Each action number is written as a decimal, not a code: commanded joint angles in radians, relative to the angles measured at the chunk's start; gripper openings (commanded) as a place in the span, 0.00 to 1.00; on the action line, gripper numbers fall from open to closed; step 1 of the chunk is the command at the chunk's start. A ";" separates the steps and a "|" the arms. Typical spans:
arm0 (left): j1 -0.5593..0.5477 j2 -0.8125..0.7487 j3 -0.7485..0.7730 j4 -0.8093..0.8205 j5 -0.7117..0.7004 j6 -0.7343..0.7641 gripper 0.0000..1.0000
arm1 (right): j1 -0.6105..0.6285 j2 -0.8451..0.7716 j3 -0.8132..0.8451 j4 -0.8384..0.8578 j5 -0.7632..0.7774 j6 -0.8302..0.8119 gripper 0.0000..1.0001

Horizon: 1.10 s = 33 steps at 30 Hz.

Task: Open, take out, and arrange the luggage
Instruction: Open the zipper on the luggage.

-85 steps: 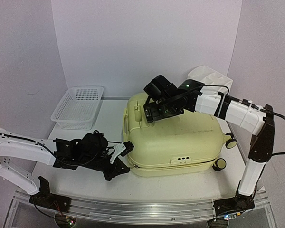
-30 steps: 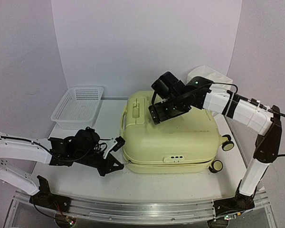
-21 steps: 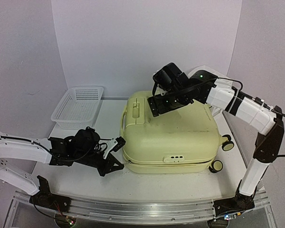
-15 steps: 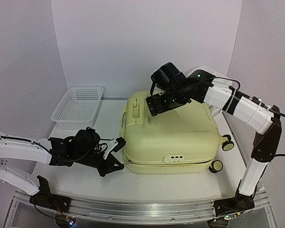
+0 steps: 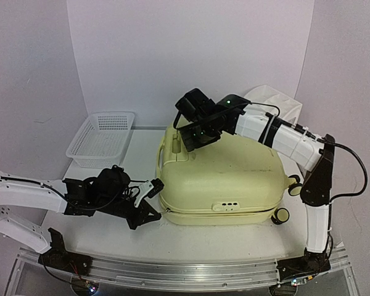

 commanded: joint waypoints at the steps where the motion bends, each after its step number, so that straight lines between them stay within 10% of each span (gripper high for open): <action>1: -0.020 -0.022 0.045 0.017 0.038 0.027 0.00 | -0.004 0.022 0.091 -0.018 -0.026 0.012 0.24; 5: -0.023 -0.026 0.042 0.020 0.040 0.029 0.00 | -0.002 0.046 0.173 -0.006 -0.060 0.004 0.00; 22: -0.038 -0.011 0.046 0.032 0.008 0.020 0.00 | 0.014 0.196 0.252 -0.119 -0.229 0.300 0.00; 33: -0.039 -0.014 0.039 0.030 -0.323 -0.156 0.00 | 0.027 0.306 0.344 -0.430 -0.193 0.494 0.00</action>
